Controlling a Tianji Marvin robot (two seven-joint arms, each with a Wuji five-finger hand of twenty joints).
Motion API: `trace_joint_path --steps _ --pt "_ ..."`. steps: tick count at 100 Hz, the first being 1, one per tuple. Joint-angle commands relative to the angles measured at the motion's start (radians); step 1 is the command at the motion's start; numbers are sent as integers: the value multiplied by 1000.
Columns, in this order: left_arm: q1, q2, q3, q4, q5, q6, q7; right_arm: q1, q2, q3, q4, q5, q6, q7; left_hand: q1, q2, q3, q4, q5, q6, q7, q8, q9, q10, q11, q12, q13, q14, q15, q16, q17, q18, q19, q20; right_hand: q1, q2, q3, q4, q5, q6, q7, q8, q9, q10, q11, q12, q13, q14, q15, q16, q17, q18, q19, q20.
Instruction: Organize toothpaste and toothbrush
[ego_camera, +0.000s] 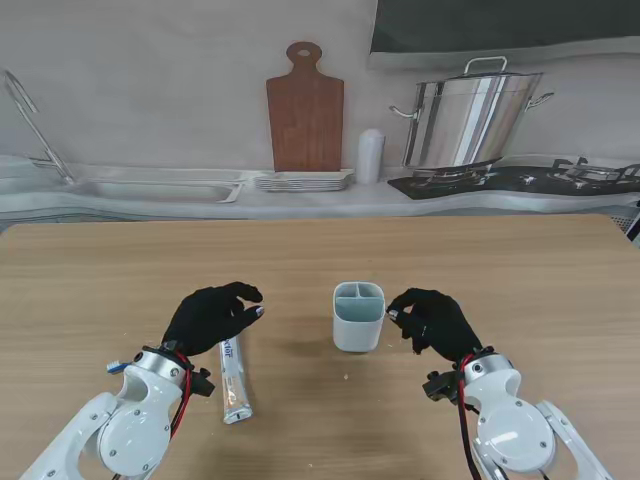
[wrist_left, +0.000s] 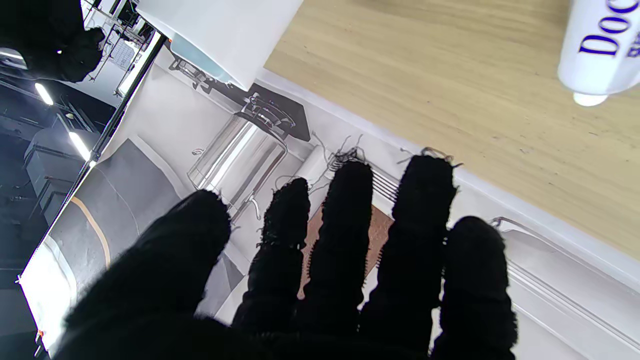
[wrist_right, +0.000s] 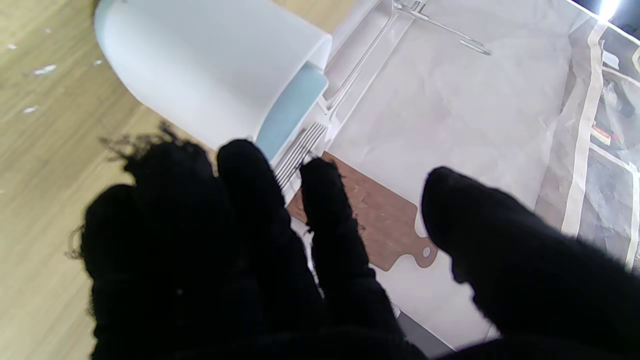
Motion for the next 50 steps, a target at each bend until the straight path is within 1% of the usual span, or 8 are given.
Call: trace_joint_path --steps 1,11,20,27,31,37,43,50 --pt "2 -5 0 -16 -5 10 -10 -6 -2 -1 -4 -1 -2 17 -26 -9 -15 -10 5 -26 -2 -1 -51 -6 -25 -36 -45 -10 -36 -14 -30 18 -10 -2 -31 15 -7 21 32 -26 14 6 3 64 -7 11 17 72 -9 -10 -24 96 15 43" --pt "11 -4 -6 -28 14 40 -5 -2 -2 -2 -2 5 6 20 -40 -30 -32 13 -27 -17 -33 5 -126 -1 -64 -51 -121 -9 -111 -44 -85 21 -56 -10 -28 14 -6 21 42 -27 25 10 1 67 -7 11 17 73 -10 -10 -24 96 15 43" --pt "20 3 -19 -43 58 57 -21 -4 -3 -2 -3 3 9 18 -52 -48 -51 17 -63 -29 -63 17 -197 -4 -111 -74 -177 -22 -173 -77 -119 19 -111 -20 -27 10 -4 21 49 -33 61 25 -1 67 -6 13 18 72 -14 -12 -25 96 14 43" --pt "26 9 -30 -56 75 74 -48 -6 -3 -2 -4 -1 8 15 -34 -58 -80 22 -96 -25 -71 36 -273 7 -131 -82 -235 -13 -205 -90 -156 14 -138 -17 -25 -3 -3 11 54 -42 93 34 -2 65 -6 13 17 72 -16 -12 -25 95 14 43" --pt "29 13 -38 -62 94 82 -62 -9 -2 0 -5 -4 4 16 -39 -69 -78 29 -98 -30 -61 51 -278 5 -134 -86 -229 -15 -199 -89 -149 16 -132 -8 -22 -10 -3 2 55 -44 104 32 -3 65 -6 13 17 70 -17 -13 -27 93 13 43" --pt "39 21 -56 -81 116 100 -109 -15 -2 3 -8 -10 0 16 -37 -61 -94 27 -119 -29 -58 68 -281 -2 -125 -84 -219 -23 -173 -73 -134 -5 -107 11 -19 -21 0 -19 58 -51 137 19 -5 64 -6 13 18 70 -18 -13 -26 92 13 43" --pt "46 28 -70 -97 128 123 -149 -20 -3 5 -11 -13 -3 10 -26 -52 -120 33 -132 -28 -61 84 -251 10 -95 -68 -179 -18 -108 -25 -96 -20 -52 44 -16 -29 3 -26 60 -53 149 15 -5 65 -6 13 18 70 -18 -13 -26 92 13 43" --pt "61 38 -93 -121 141 136 -215 -24 -3 7 -13 -14 -6 8 -13 -12 -182 38 -139 -43 -70 90 -179 8 -50 -39 -105 -21 -12 39 -28 -45 32 73 -18 -26 4 -28 54 -54 149 9 -6 64 -6 13 18 69 -19 -13 -26 92 13 43"
